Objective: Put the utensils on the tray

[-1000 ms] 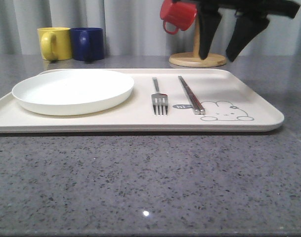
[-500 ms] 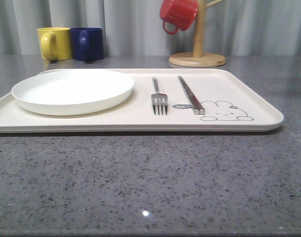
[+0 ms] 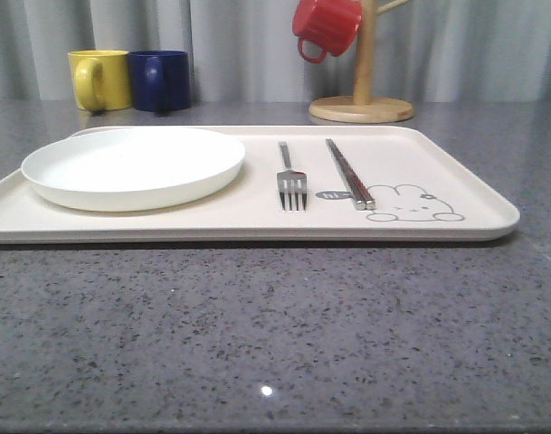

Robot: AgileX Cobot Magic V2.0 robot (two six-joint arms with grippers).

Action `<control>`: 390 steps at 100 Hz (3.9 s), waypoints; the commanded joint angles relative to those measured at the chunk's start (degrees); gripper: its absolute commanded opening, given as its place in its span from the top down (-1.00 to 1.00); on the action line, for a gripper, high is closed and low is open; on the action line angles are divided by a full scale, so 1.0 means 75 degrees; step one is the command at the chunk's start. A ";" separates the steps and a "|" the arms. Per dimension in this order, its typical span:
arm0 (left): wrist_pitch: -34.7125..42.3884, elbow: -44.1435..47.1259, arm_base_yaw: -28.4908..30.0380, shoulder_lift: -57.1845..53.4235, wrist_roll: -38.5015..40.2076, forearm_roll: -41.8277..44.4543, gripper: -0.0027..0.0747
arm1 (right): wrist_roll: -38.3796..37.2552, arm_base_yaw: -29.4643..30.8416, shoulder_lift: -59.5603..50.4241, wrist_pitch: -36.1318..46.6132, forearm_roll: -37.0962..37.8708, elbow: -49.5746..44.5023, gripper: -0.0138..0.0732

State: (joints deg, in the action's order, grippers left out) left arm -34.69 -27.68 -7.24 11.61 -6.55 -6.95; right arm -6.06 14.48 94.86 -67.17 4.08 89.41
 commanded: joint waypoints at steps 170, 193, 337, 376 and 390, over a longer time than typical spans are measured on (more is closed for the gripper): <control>0.0588 -0.0176 -0.0054 0.0089 0.0061 -0.0078 0.98 | 0.0386 -0.3107 -0.0044 0.1185 -0.1746 0.0191 0.87; 0.0588 -0.0176 -0.0054 0.0089 0.0061 -0.0078 0.98 | -0.1014 -0.3836 0.0412 0.1548 -0.1752 0.0181 0.87; 0.0588 -0.0176 -0.0054 0.0089 0.0061 -0.0078 0.98 | -0.1827 -0.4104 0.0112 0.1723 -0.0890 0.0189 0.82; 0.0588 -0.0176 -0.0054 0.0089 0.0061 -0.0078 0.98 | -0.1803 -0.3419 -0.1702 0.1755 -0.0202 -0.1106 0.85; 0.0588 -0.0176 -0.0054 0.0089 0.0061 -0.0078 0.98 | -0.1619 -0.3123 -0.2599 0.1926 -0.0202 -0.2042 0.85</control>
State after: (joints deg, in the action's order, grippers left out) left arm -34.69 -27.68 -7.35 11.61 -6.55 -6.95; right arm -19.34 -10.10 81.05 -55.95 1.81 75.94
